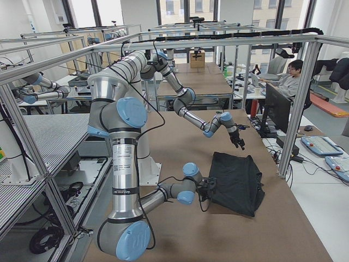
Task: Fold clothes
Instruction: 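Drag the corner with the right gripper while the left gripper approaches the opposite corner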
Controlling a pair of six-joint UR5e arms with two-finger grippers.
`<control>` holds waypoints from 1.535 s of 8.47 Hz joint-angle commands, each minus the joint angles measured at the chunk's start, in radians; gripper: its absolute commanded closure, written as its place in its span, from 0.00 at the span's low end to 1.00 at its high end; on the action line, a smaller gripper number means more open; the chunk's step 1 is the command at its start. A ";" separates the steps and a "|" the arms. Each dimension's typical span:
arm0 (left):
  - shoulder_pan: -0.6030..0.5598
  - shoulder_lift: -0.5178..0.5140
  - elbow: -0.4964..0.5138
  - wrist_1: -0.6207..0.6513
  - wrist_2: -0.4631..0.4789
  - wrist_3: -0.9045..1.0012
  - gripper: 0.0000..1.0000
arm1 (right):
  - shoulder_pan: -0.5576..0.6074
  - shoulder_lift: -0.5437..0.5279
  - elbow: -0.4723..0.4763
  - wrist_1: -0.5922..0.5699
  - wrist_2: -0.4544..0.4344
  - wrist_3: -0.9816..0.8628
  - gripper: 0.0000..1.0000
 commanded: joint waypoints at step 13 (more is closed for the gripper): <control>0.341 0.355 -0.597 0.152 0.182 -0.147 0.19 | -0.181 -0.050 0.200 -0.091 -0.020 0.110 0.05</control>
